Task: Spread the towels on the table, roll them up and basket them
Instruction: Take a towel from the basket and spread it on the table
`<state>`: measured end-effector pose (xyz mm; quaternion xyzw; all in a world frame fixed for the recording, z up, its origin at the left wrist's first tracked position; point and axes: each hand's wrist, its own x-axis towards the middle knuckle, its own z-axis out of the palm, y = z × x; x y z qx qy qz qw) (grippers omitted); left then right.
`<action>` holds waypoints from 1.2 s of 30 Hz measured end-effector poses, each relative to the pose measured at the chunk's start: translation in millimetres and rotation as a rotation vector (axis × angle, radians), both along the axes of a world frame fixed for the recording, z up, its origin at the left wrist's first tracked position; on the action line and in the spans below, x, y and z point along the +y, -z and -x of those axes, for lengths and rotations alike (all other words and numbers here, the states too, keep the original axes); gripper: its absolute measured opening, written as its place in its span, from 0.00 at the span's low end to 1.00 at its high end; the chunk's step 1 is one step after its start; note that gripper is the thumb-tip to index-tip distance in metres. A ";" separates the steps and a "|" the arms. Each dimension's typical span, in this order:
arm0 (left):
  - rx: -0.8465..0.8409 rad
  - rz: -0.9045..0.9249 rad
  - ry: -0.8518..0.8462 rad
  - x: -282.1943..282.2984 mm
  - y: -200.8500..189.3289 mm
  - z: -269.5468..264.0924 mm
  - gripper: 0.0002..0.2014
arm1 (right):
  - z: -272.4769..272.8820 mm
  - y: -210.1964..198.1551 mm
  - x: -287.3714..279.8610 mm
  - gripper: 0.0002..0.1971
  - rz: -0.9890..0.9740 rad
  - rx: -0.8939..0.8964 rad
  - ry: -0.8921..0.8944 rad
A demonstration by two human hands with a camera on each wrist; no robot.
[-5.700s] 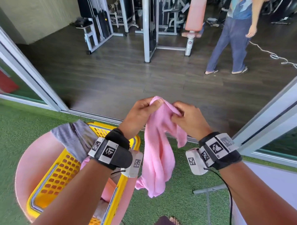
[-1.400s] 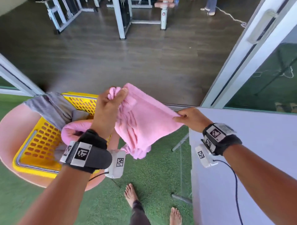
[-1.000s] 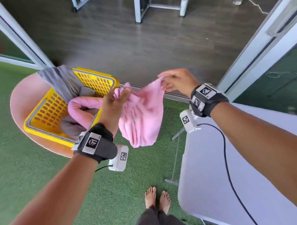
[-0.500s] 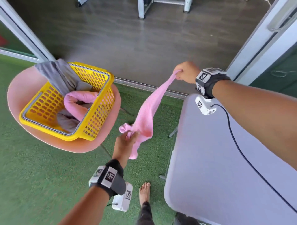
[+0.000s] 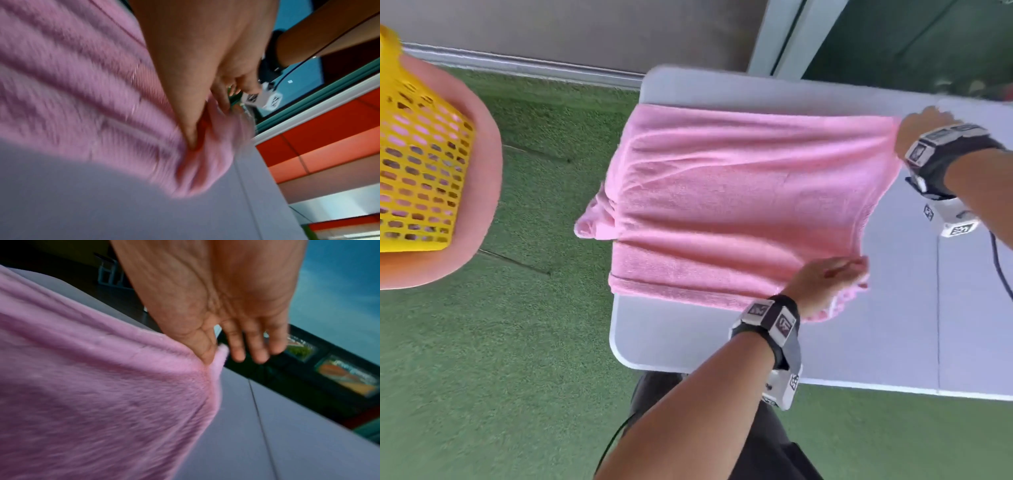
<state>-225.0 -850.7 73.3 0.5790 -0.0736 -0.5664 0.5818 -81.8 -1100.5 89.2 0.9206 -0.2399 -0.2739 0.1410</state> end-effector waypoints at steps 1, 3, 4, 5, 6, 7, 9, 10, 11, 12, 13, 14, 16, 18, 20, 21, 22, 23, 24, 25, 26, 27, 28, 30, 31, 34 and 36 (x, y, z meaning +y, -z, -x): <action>-0.048 0.035 0.113 -9.6 -8.8 -0.1 0.27 | 12.1 4.7 -2.9 0.24 0.000 -0.022 0.054; -0.347 -0.025 0.222 -5.5 -13.0 -1.9 0.30 | 25.7 21.6 9.5 0.25 -0.127 -0.140 0.080; -0.534 -0.117 0.209 7.5 -8.4 -5.6 0.28 | 27.9 33.0 21.5 0.26 -0.180 -0.184 0.021; -0.727 -0.250 0.199 25.7 -3.2 -12.7 0.27 | 31.1 44.1 35.0 0.27 -0.239 -0.200 -0.035; -0.897 -0.395 0.214 48.2 7.5 -20.9 0.29 | 35.1 50.3 53.2 0.30 -0.319 -0.191 -0.059; -1.008 -0.515 0.270 72.9 20.6 -30.6 0.33 | 38.3 56.6 72.0 0.33 -0.404 -0.174 -0.044; -1.109 -0.611 0.458 120.9 42.5 -51.9 0.46 | 45.5 73.7 101.1 0.40 -0.519 -0.149 0.022; -1.156 -0.613 0.553 139.3 52.8 -59.4 0.51 | 46.7 80.4 113.0 0.44 -0.544 -0.150 0.067; -1.208 -0.599 0.632 153.1 60.6 -64.5 0.55 | 46.9 84.4 122.6 0.46 -0.545 -0.162 0.109; -1.251 -0.581 0.690 163.0 67.5 -65.9 0.58 | 45.9 87.7 129.0 0.48 -0.548 -0.178 0.140; -1.284 -0.570 0.726 168.8 73.4 -65.4 0.60 | 44.7 90.1 133.0 0.49 -0.550 -0.191 0.162; -1.307 -0.571 0.748 170.6 78.2 -64.5 0.61 | 43.6 92.4 134.6 0.50 -0.559 -0.205 0.183; -1.331 -0.595 0.757 167.3 86.2 -61.3 0.64 | 42.9 95.9 134.7 0.50 -0.573 -0.216 0.205; -1.341 -0.632 0.741 163.1 89.2 -58.8 0.65 | 43.5 97.8 135.9 0.50 -0.581 -0.224 0.213; -1.355 -0.654 0.738 161.8 88.9 -57.5 0.65 | 43.7 98.4 135.7 0.49 -0.588 -0.225 0.212; -1.361 -0.655 0.738 161.4 88.2 -57.0 0.66 | 44.0 98.4 134.9 0.49 -0.593 -0.224 0.214; -1.365 -0.657 0.736 160.4 88.1 -56.3 0.66 | 44.2 98.5 133.5 0.50 -0.596 -0.224 0.215; -1.365 -0.664 0.734 158.2 88.0 -54.7 0.66 | 44.6 98.2 132.2 0.50 -0.599 -0.223 0.212; -1.360 -0.674 0.730 155.0 87.4 -52.5 0.67 | 45.5 97.3 130.7 0.49 -0.608 -0.224 0.209; -1.351 -0.688 0.724 150.6 87.4 -49.5 0.67 | 47.1 97.1 128.5 0.49 -0.622 -0.225 0.200; -1.346 -0.707 0.718 144.9 87.3 -46.5 0.67 | 48.8 97.5 124.9 0.47 -0.634 -0.228 0.185; -1.344 -0.727 0.718 137.6 87.1 -43.2 0.68 | 51.0 98.0 120.4 0.46 -0.644 -0.229 0.167; -1.336 -0.743 0.725 129.0 86.4 -39.7 0.68 | 53.8 98.0 114.1 0.45 -0.653 -0.229 0.153; -1.313 -0.753 0.736 108.4 85.1 -31.3 0.68 | 60.4 98.6 96.3 0.45 -0.653 -0.232 0.131; -1.305 -0.758 0.746 97.2 84.2 -26.7 0.68 | 63.6 98.7 85.7 0.45 -0.649 -0.231 0.122; -1.294 -0.760 0.766 52.9 80.9 -10.0 0.68 | 77.2 97.9 42.9 0.45 -0.635 -0.230 0.108; -1.266 -0.753 0.766 15.2 79.4 5.5 0.68 | 91.5 96.9 5.8 0.45 -0.620 -0.239 0.103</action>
